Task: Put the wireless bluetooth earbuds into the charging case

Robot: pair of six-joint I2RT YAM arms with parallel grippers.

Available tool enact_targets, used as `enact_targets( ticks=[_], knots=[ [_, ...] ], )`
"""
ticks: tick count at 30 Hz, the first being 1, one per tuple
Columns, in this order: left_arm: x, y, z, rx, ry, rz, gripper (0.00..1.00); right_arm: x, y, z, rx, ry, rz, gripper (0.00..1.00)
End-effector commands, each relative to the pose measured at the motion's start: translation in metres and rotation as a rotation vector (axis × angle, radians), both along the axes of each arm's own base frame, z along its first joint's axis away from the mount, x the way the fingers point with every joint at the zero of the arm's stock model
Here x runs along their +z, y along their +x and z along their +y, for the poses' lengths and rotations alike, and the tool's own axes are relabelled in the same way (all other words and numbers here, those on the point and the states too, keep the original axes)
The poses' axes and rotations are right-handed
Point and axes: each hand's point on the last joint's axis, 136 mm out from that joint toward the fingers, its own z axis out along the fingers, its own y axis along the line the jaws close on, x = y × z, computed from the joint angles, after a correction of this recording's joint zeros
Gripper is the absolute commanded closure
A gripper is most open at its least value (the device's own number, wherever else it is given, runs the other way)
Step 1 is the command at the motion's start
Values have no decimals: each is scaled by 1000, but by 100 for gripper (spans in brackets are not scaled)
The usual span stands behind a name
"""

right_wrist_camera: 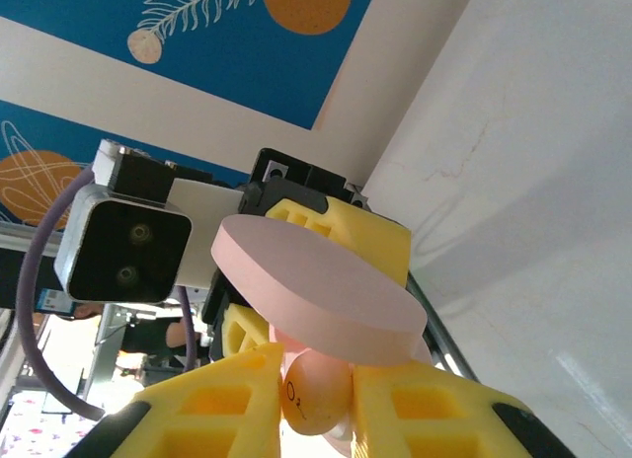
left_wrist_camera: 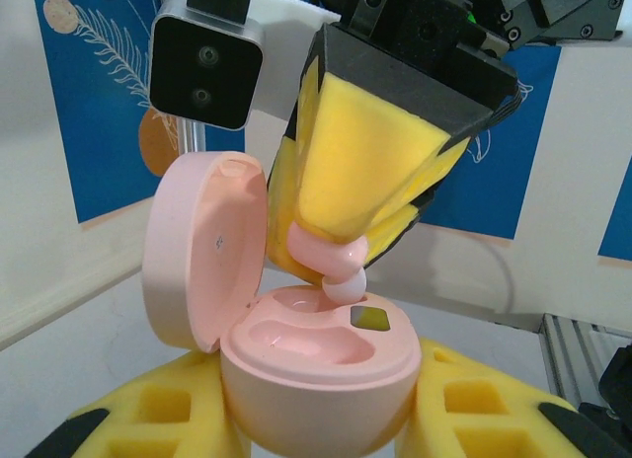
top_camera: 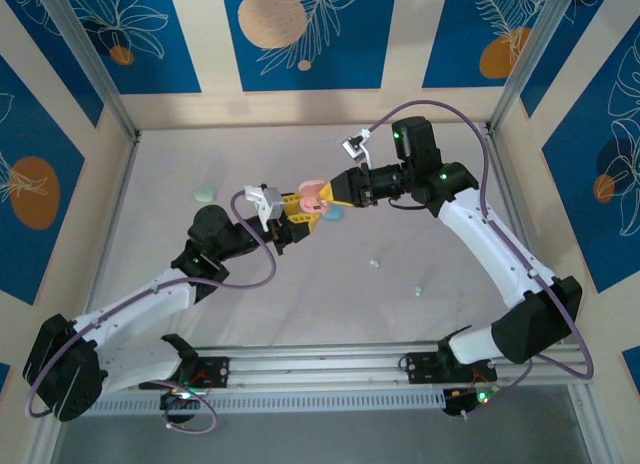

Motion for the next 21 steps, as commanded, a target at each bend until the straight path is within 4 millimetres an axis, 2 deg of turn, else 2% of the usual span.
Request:
enact_targets(
  ticks=[1, 21],
  knots=[
    [38, -14, -3, -60, -79, -84, 67, -3, 0, 1, -3, -38, -48, 77],
    [38, -13, -2, -54, -82, -81, 68, 4, -3, -2, -13, -83, -112, 67]
  ],
)
